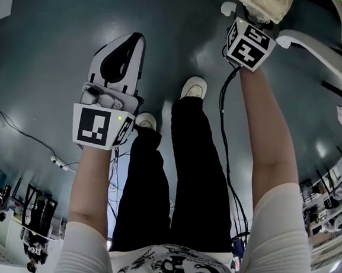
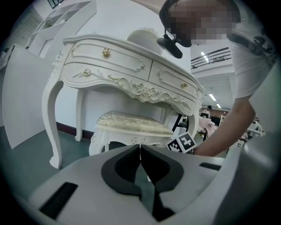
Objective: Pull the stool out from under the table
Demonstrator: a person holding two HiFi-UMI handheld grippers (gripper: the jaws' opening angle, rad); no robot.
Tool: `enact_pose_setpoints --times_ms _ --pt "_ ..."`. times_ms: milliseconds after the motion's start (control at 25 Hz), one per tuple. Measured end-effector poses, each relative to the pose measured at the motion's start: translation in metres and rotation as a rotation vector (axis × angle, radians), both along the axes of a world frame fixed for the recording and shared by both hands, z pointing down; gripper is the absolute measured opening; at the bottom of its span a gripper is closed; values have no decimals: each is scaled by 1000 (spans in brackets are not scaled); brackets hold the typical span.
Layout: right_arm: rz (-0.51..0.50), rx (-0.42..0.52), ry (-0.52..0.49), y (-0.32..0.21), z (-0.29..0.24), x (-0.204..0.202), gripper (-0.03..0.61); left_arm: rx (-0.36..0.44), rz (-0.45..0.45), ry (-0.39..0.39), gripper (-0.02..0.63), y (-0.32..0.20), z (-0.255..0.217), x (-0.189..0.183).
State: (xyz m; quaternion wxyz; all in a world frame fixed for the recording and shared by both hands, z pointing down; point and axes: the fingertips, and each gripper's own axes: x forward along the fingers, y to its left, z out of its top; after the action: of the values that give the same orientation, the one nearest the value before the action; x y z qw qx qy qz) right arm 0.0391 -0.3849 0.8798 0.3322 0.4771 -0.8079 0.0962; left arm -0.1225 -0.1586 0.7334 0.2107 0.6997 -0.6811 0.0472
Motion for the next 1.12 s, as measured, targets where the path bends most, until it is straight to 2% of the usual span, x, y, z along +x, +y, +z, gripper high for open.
enact_pose_setpoints --times_ms 200,480,720,1120 --pt "7 32 24 -5 -5 -4 273 -13 -14 11 21 4 3 6" --pt "-12 13 24 7 -3 -2 267 -46 -9 24 21 14 8 14" --pt "-39 -21 27 30 -5 2 266 -52 -53 76 21 25 1 8" --pt "-108 -46 44 81 -5 24 265 -47 35 55 21 53 1 22"
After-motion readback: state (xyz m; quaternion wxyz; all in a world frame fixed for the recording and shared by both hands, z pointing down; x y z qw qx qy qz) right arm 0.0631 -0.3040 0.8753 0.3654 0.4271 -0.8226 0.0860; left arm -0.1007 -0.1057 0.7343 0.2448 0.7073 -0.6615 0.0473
